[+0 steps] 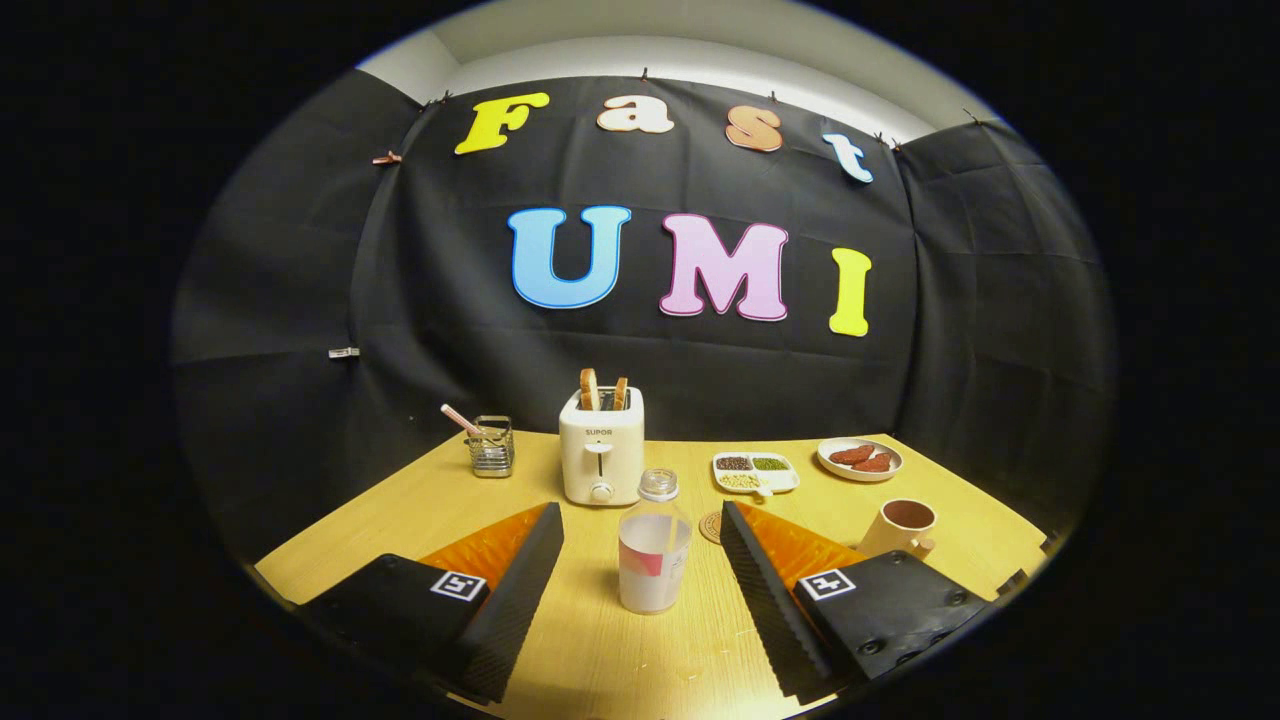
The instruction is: Take the bottle from table, then pour the juice into the cup, finally place the bottle on the coaster
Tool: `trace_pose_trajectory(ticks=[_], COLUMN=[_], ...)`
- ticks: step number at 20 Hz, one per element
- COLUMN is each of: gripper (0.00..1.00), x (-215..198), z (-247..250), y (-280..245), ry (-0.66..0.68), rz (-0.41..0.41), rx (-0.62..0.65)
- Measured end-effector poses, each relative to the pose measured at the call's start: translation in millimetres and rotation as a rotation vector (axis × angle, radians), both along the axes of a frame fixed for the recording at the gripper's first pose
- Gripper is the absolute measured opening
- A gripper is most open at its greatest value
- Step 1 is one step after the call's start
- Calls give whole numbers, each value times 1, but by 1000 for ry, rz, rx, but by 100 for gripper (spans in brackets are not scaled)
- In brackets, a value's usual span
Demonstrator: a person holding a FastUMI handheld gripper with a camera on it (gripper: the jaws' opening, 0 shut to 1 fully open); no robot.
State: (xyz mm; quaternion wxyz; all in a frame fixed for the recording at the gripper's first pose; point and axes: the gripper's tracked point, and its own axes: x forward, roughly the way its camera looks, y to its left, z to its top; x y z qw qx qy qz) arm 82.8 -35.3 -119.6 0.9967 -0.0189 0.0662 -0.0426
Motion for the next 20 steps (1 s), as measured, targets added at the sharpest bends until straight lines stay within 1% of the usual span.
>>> trace_pose_trajectory(ticks=[4, 7, 13, 15, 20], gripper=[97, 97, 97, 97, 97], x=[18, 29, 56, 64, 84], z=[-39, -57, -80, -89, -92], y=[-18, -13, -13, -16, -21], ry=[74, 93, 114, 136, 135], rz=[-83, -83, -89, -102, -138], rx=[-17, 31, -4, -27, -26])
